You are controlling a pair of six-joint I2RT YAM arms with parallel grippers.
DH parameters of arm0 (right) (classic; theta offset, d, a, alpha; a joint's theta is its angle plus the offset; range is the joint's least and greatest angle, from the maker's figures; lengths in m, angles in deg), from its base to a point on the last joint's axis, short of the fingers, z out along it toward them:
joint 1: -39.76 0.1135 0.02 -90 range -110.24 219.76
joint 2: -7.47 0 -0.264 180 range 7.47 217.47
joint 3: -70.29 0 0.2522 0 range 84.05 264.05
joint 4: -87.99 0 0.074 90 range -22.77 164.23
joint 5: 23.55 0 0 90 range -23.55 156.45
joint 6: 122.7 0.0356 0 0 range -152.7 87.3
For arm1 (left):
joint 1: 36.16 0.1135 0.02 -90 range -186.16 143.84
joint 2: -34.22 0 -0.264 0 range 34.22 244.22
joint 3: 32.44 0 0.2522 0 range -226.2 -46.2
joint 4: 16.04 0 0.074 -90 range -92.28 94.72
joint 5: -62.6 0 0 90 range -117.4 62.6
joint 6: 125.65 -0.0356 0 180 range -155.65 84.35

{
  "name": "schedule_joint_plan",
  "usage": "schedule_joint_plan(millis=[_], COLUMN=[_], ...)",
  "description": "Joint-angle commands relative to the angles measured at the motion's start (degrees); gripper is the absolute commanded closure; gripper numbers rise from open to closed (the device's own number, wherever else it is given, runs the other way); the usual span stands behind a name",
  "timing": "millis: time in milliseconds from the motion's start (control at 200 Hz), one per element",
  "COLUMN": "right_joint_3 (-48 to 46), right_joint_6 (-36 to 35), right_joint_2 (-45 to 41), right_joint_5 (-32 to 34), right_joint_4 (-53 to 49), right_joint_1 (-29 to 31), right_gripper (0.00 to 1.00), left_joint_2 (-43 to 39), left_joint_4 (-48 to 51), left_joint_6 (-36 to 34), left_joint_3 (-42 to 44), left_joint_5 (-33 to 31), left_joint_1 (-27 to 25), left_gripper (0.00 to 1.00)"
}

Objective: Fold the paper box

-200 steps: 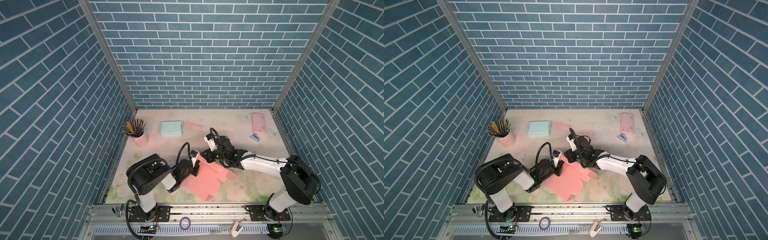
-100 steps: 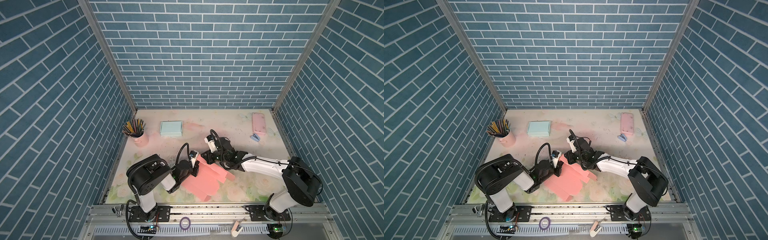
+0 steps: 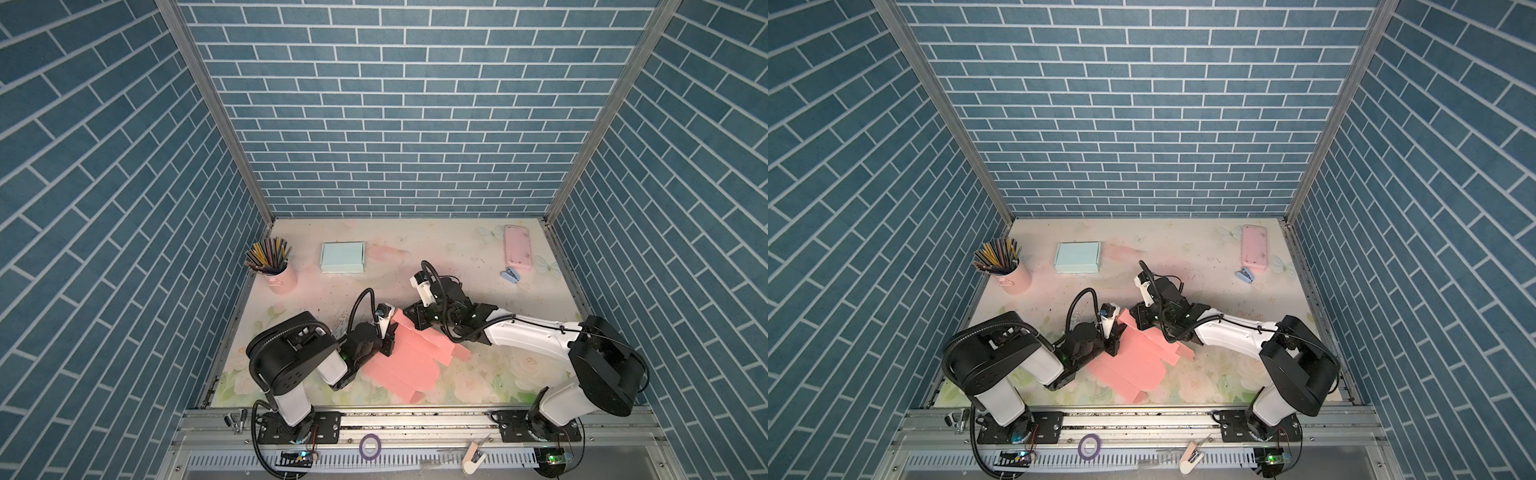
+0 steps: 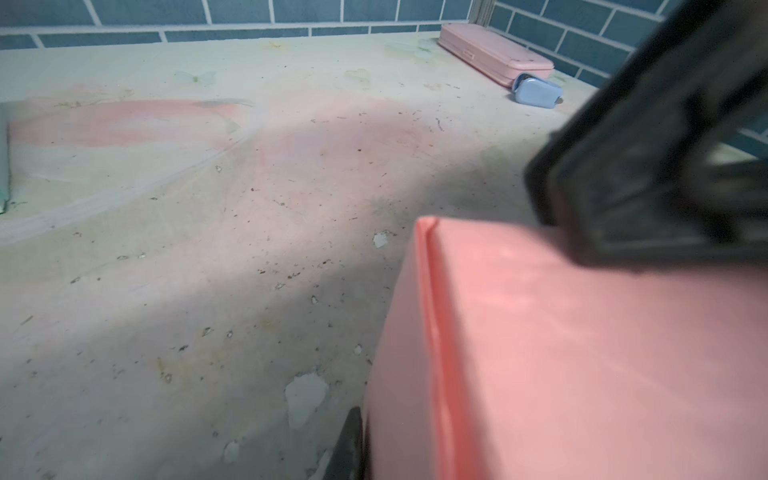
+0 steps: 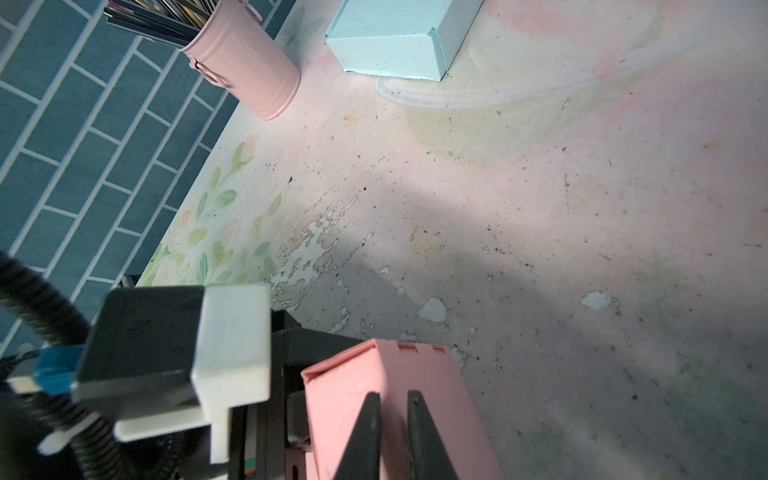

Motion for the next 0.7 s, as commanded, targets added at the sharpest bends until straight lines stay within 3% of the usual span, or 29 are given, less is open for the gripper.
schedule_joint_plan(millis=[0,75,260,480,565,695], right_joint_3=[0.6,1.8,2.6,2.6,2.0,-2.9], right_joint_6=[-1.2,-2.5,-2.8,-2.2,-3.9,-7.1], right_joint_2=[-3.4,-5.2,-5.6,-6.5,-11.5,-27.2], right_joint_5=[2.8,4.0,4.6,4.2,7.8,14.2], right_joint_4=[-6.5,-9.3,-10.4,-10.6,-13.5,-15.8], right_joint_1=[1.1,1.2,1.2,1.3,2.3,5.3], right_gripper=[0.84,0.84,0.84,0.84,0.83,0.79], left_joint_2=[-2.9,-3.8,-0.6,-1.2,-2.7,-9.5], left_joint_4=[-0.7,1.7,0.5,0.6,-0.6,2.5], left_joint_6=[0.2,0.0,-1.2,-1.3,-0.3,3.3], left_joint_3=[0.6,-0.2,-2.4,-2.3,-0.6,0.7], left_joint_5=[1.2,1.7,2.0,2.5,2.4,2.0], left_joint_1=[-0.2,-0.2,-0.1,-0.1,-0.1,1.2], left_gripper=[0.84,0.77,0.75,0.91,0.94,0.97])
